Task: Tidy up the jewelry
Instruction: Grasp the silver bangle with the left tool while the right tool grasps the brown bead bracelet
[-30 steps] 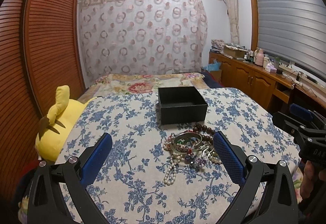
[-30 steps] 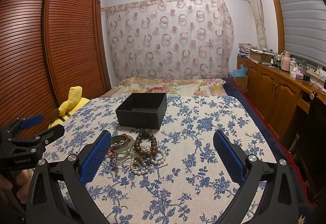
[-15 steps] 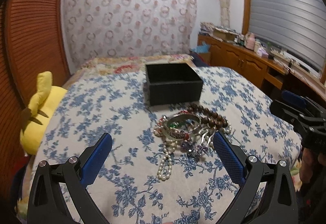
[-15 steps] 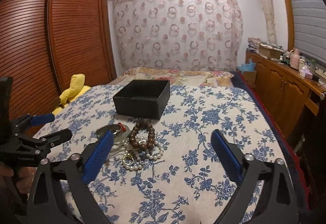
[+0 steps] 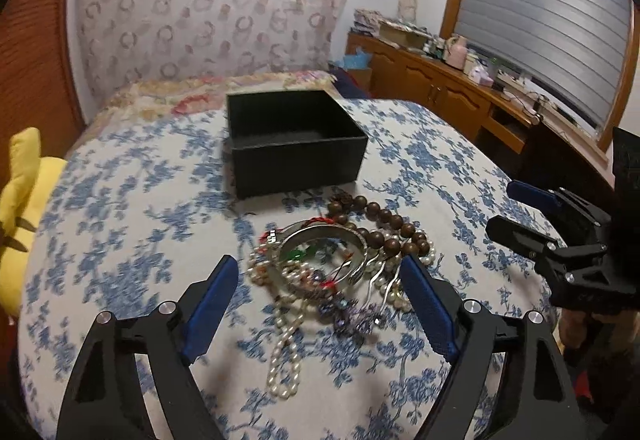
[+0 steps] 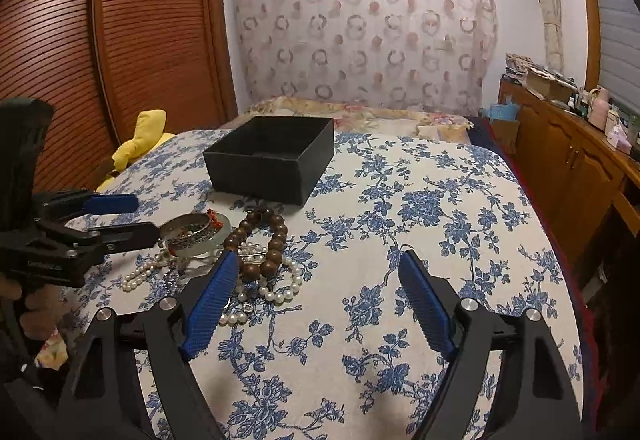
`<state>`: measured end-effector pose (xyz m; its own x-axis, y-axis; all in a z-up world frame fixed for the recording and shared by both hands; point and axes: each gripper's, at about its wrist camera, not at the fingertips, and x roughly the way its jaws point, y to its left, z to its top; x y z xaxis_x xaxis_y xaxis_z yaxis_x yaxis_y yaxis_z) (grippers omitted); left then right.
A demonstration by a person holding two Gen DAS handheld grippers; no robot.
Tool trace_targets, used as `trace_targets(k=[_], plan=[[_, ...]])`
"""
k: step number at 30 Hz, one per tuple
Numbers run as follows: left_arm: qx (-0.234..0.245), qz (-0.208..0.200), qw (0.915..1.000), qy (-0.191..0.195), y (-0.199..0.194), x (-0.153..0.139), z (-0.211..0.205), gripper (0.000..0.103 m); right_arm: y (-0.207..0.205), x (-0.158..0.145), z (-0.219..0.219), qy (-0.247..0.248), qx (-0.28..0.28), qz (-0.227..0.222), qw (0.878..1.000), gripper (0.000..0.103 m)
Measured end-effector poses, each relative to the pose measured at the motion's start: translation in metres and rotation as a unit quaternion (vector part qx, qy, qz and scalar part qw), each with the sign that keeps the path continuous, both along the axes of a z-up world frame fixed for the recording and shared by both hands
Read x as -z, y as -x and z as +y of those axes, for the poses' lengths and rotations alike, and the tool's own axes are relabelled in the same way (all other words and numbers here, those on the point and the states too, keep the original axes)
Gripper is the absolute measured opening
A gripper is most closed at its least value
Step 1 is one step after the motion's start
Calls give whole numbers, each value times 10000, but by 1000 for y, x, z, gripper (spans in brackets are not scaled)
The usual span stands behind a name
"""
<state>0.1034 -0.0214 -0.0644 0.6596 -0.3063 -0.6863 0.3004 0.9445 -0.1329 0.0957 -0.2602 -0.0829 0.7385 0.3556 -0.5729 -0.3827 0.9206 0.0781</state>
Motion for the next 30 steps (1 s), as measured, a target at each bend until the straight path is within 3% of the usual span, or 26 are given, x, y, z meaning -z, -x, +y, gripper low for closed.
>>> trace_targets(k=[4,7,10,14,16,19,25,30], plan=[[104,188,9998,-19,-15,6,-6,78,0,0,1,19,-14,-16,10000,84],[161,311,9994,38,-23,10,-8,68,0,2,3,64,-16,-19,10000,84],[100,462,9988,105,-33,15,-6,68,1,5,4,63,-35,19,10000,84],[164,533,9984,64,-37,19,-9,67,0,7,5,68,-58,35,10000,84],[147,518,9985,-16,-38,21,-10,59,-3,7,7,88,-90,51,9999,84],[156,489,9987,-46,-39,22,-9,58,-10,7,13,141,-241,98,9996,84],[57,319,9995,18,-33,15,2,58,-27,12,35,243,-858,359,9954,52],[-57,163,9997,152,-32,4,18,58,-39,15,55,242,-1299,552,9897,34]])
